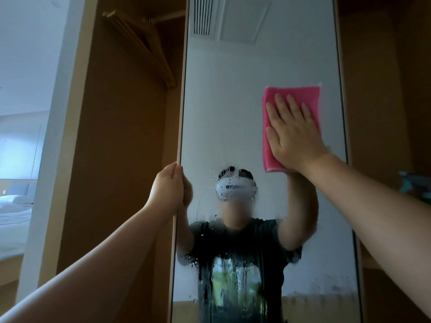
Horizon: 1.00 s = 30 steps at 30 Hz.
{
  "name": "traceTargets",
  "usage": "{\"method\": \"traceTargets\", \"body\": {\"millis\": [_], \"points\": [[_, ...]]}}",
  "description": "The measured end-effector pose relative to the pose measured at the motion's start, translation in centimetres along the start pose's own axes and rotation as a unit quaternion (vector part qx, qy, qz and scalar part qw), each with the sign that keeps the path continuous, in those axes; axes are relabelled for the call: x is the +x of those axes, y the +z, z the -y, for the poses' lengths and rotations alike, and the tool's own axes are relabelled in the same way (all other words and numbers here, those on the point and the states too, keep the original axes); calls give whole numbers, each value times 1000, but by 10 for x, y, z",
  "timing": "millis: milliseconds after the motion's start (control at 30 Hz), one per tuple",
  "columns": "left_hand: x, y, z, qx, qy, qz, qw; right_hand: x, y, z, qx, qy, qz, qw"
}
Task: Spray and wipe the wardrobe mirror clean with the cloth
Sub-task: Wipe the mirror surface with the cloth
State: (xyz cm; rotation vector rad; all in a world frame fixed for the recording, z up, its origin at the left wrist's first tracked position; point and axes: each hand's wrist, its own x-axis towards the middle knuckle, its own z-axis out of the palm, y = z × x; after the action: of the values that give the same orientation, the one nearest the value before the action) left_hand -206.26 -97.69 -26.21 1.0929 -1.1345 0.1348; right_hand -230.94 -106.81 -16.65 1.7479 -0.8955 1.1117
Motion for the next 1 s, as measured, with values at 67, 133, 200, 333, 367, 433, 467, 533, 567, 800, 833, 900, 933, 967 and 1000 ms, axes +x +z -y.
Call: {"method": "traceTargets", "body": {"millis": [67,133,200,333,367,433,467,533,567,800,833,900,933,967,1000], "points": [[0,0,0,8,4,-8,1000,-12,3,6,0,-4,4,1000],[1,0,0,12,1,-16,1000,-26,7,12,1,-9,4,1000],[1,1,2,7,-3,-27,1000,-44,12,20,3,-13,-1,1000],[4,3,5,14,9,-48,999,-86,27,35,3,-32,-4,999],[4,3,6,12,9,-48,999,-96,30,38,4,-38,-3,999],[5,3,7,9,13,-44,999,-111,36,43,4,-49,1,999],[5,3,7,12,14,-41,999,-116,37,45,4,-51,2,999],[5,3,7,15,12,-37,999,-120,37,47,8,-53,3,999],[4,3,6,12,11,-36,999,-119,37,47,8,-53,4,999],[-2,2,1,16,30,-5,999,-104,29,44,-1,-70,1,998],[-2,1,1,18,33,2,999,-100,27,44,1,-71,-1,997],[-3,0,1,25,42,8,999,-88,23,43,2,-71,-2,998],[-2,-1,1,29,49,7,998,-81,21,44,2,-71,0,998],[-1,-1,2,36,58,4,998,-72,19,44,1,-71,2,997],[0,-2,3,46,64,1,997,-63,16,43,0,-71,6,997]]}}
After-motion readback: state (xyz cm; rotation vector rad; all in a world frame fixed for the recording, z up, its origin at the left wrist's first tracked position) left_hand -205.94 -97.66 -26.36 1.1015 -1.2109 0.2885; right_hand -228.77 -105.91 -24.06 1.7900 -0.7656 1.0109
